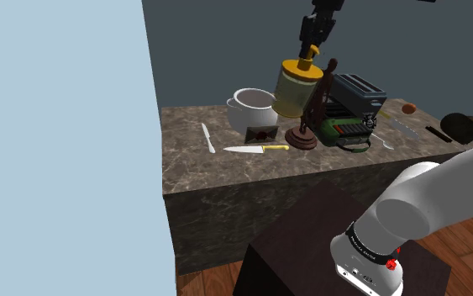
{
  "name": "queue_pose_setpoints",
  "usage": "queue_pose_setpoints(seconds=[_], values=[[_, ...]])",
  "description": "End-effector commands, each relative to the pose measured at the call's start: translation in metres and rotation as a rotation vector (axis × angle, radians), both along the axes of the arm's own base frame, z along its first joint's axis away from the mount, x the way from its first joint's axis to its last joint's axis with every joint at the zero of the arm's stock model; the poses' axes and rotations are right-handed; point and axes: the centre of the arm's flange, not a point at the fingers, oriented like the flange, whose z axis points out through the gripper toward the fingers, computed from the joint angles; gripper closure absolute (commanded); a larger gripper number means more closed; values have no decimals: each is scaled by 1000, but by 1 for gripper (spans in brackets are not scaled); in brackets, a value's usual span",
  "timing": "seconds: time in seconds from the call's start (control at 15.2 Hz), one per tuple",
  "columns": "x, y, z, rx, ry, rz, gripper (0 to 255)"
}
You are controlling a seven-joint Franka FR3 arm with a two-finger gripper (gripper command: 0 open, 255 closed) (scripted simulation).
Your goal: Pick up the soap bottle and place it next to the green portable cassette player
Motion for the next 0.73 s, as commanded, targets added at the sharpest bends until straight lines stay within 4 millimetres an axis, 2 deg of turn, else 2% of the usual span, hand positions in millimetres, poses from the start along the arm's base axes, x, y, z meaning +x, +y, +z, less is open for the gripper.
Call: queue_pose_setpoints(seconds=[0.0,0.66], values=[[-7,-11,4,0,0,0,255],[-78,-122,5,0,0,0,255]])
